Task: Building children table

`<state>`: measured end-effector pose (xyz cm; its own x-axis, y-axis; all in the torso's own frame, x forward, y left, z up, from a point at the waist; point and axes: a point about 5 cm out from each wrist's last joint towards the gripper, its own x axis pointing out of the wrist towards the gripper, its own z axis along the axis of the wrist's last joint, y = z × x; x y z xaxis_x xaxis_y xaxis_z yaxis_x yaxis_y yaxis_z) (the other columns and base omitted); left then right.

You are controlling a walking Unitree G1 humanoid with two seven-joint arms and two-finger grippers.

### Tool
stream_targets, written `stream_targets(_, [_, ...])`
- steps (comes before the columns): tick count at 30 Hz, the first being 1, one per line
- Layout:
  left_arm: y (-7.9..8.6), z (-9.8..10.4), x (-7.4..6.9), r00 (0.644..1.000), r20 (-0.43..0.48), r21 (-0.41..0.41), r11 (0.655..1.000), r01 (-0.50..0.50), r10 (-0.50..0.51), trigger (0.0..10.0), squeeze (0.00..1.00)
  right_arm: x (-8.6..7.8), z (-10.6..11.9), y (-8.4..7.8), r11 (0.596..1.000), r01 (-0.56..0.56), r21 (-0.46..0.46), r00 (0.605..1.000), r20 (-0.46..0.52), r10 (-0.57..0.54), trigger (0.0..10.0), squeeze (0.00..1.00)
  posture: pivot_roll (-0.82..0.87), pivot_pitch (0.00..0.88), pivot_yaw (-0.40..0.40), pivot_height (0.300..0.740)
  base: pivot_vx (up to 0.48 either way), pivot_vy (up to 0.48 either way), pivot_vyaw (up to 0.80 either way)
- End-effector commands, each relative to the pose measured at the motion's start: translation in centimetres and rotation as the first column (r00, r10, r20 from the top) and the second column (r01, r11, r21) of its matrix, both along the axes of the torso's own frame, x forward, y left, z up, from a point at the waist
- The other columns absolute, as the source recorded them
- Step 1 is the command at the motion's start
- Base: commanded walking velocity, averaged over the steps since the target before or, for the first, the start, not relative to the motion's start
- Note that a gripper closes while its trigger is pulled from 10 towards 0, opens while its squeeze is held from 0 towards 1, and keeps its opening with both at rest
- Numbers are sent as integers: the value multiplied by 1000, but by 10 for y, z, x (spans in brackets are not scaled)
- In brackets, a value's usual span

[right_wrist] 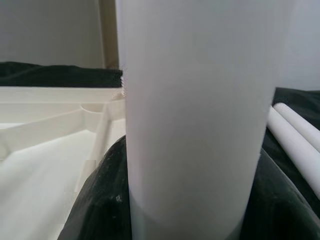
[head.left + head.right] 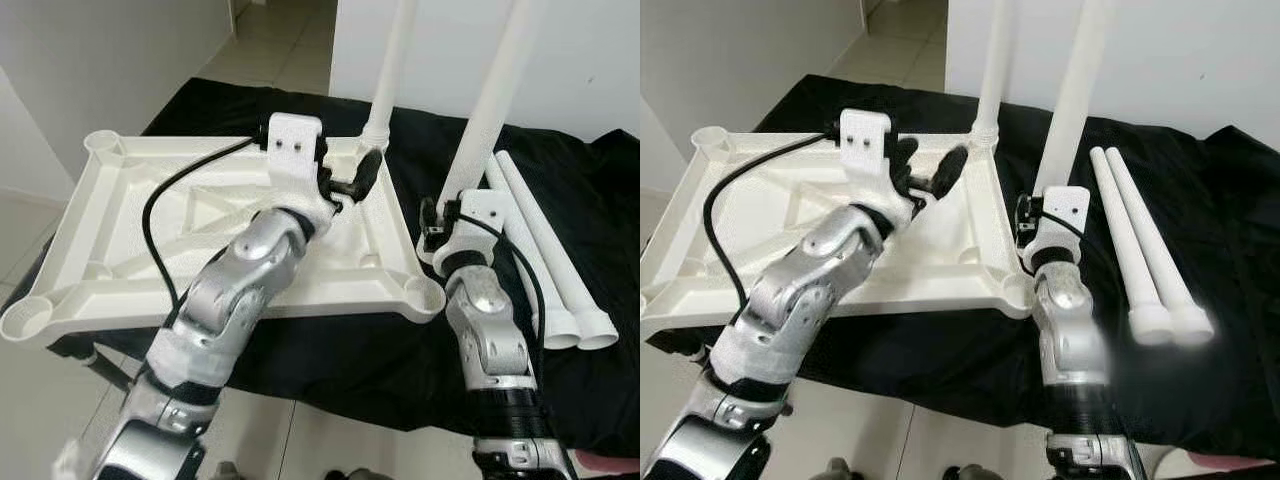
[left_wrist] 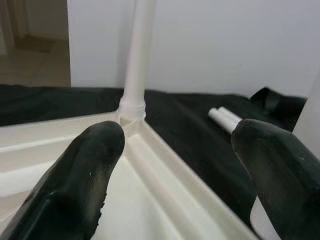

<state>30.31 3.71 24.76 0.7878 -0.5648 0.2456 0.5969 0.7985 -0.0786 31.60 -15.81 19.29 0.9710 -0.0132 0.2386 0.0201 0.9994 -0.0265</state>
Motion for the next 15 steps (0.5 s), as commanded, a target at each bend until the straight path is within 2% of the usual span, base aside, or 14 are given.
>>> stream_targets(1, [-13,-2,-14,961,80,85,962,259,-266,10000,0,-4,6,2,1000,-26,10,999,47,26,10000,0,6,114,-35,740,0,0,0])
stream_targets(3, [-11,-10,-17,957,92,132,956,262,-275,10000,0,-6,4,4,999,-45,10,998,53,44,10000,0,8,116,-37,740,0,0,0])
stream_targets(11, [-8,-21,-28,928,70,154,923,351,-365,10000,0,-11,0,7,994,-104,14,993,64,103,10000,0,12,117,-36,740,0,0,0])
stream_targets(15, [-6,-34,-30,929,71,233,911,339,-364,10000,0,-14,-6,6,994,-111,10,992,58,110,10000,0,17,116,-37,740,0,0,0])
